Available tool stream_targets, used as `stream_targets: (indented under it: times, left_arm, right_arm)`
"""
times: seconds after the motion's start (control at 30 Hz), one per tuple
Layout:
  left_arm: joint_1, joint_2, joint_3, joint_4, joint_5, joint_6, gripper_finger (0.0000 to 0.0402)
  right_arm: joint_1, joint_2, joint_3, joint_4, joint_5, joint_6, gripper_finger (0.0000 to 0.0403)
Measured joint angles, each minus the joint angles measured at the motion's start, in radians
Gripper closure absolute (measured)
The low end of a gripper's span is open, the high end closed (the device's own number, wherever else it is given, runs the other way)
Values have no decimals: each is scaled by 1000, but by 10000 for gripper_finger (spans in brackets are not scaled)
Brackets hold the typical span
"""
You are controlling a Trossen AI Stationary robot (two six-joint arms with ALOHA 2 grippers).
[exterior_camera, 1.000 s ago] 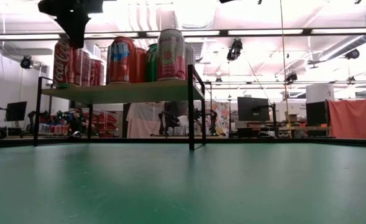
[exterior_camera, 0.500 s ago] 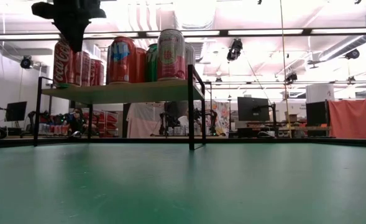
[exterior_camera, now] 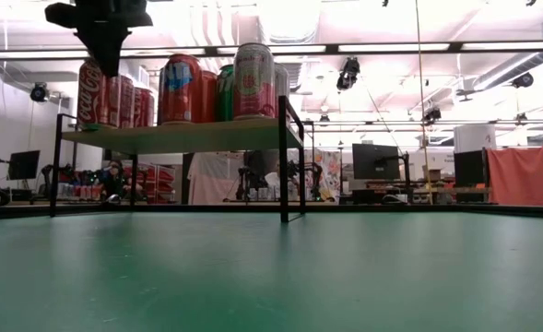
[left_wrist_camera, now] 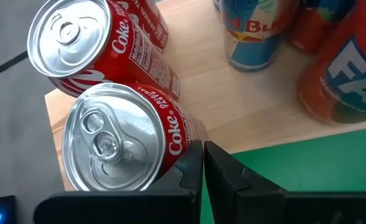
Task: Place canned beverage on shelf
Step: Put the red/black soda can on the shelf aligned with the other red/black soda can
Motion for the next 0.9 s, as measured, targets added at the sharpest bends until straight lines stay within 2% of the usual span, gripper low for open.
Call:
stream_targets:
  times: [0.4,0.53,0.73,0.9]
  left_arm:
    - [4,1,0,0,-24,-30,402]
    - [-4,1,0,7,-25,46,402]
    - [-58,0,18,47,-21,77,402]
    - [-159,0,20,79,-52,87,402]
  right_arm:
    - [0,0,0,1,0,3,35]
    - [0,0,0,1,0,3,35]
    - [0,0,0,1,0,-11,35]
    - [0,0,0,1,0,-18,35]
